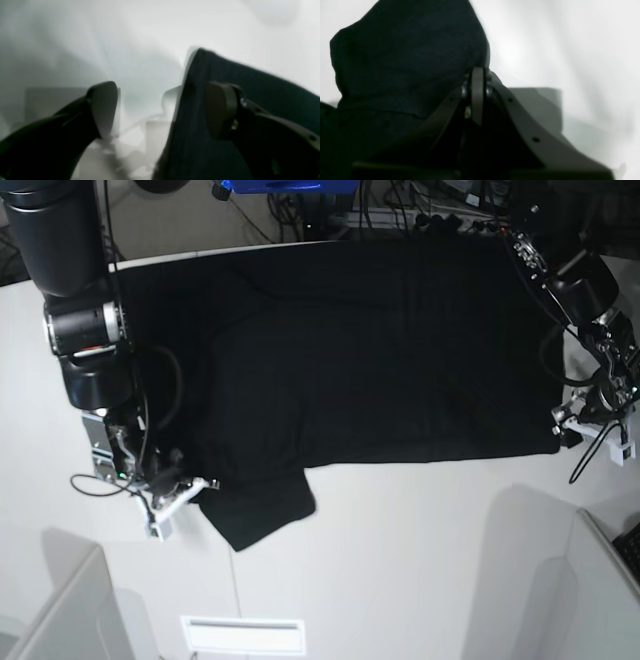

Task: Fold the T-shirt properly
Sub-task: 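Carry the shoulder edge over the shirt toward the hem with both grippers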

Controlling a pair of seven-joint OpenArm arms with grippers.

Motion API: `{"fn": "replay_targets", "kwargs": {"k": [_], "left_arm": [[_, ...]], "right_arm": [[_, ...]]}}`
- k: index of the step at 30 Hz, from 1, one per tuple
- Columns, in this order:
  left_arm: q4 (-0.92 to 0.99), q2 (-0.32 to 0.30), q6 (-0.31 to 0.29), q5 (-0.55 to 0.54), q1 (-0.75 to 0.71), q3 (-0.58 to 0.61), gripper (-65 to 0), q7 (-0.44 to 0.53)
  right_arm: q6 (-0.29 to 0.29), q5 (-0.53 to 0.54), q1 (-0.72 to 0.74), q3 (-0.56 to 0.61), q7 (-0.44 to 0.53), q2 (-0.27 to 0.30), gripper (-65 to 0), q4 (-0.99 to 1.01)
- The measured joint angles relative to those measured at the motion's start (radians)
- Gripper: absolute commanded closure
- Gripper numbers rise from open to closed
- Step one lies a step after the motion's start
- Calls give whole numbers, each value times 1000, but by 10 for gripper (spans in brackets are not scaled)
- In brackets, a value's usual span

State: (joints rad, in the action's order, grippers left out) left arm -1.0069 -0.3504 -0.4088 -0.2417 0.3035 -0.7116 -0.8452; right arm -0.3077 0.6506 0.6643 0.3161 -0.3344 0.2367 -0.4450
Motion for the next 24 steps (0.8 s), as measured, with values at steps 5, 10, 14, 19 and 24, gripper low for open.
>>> {"fn": "replay_targets", "kwargs": {"k": [5, 10, 14, 19, 24], "left_arm": [[54, 0, -2, -9, 23, 1, -523, 11], [147, -5, 1, 0, 80, 45, -523, 95], [209, -9, -3, -15, 112, 146, -517, 153], [214, -6, -3, -18, 111, 151, -508, 165], [214, -4, -3, -18, 106, 157, -314, 169]], "right_arm": [[-1, 0, 0, 0, -1, 0, 0, -1], [0, 0, 0, 0, 0, -8, 0, -1], [0, 0, 0, 0, -1, -13, 0, -1], [0, 0, 0, 0, -1, -13, 0, -1], [0, 0, 0, 0, 0, -13, 0, -1]]}}
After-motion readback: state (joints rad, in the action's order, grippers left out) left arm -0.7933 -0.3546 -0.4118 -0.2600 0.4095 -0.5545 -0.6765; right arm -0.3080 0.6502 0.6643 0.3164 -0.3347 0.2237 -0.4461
